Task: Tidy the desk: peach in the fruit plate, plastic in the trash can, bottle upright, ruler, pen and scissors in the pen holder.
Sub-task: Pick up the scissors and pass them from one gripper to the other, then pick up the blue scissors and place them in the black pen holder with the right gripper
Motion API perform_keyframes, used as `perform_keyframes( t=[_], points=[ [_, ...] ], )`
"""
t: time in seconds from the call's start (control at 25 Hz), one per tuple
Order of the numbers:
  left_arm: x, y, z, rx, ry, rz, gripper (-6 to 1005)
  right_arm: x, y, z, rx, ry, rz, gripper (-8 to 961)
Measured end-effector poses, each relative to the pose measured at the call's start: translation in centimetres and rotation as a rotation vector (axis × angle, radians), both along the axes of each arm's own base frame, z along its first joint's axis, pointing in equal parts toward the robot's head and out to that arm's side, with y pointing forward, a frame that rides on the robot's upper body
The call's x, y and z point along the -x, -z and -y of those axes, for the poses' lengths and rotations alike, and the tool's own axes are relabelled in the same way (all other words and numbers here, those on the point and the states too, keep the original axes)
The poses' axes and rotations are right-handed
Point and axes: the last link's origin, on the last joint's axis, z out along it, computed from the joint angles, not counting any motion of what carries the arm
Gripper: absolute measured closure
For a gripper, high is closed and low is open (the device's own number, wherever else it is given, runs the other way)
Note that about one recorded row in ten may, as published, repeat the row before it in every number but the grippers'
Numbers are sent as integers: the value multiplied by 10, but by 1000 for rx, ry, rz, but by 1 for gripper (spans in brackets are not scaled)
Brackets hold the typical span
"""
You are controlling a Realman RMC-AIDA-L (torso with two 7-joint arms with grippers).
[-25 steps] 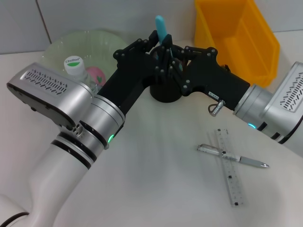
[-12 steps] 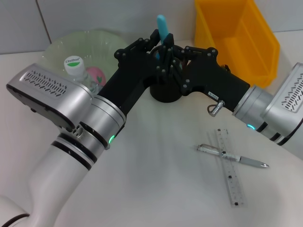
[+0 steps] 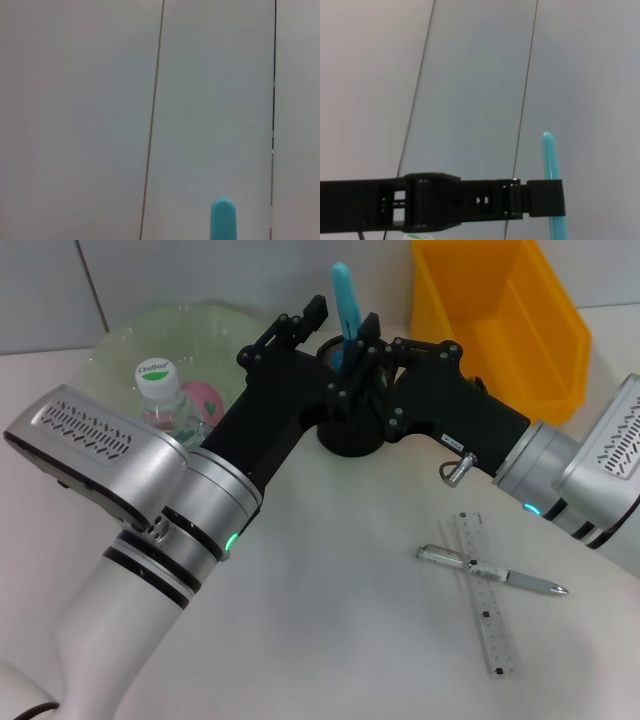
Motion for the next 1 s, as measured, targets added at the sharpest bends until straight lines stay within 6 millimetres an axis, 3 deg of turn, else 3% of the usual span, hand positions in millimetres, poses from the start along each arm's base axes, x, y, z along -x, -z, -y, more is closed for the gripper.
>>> perform_keyframes(
  t=[0.16,0.4,0.76,1.0],
  points=[
    [1,0,1,-1,-1,3,469,-1,-2,-1,-10,4,-7,856],
    [6,-3,2,22,-18,30,301,-4,-11,-4,-40,9,-12,853],
    [15,-11,21,125,57,51,292,-11,-40,-12,-156,-26,24,848],
    [25,-21,38,237,97,55,292,-10,-59,-22,-330,-127,193,845]
  ],
)
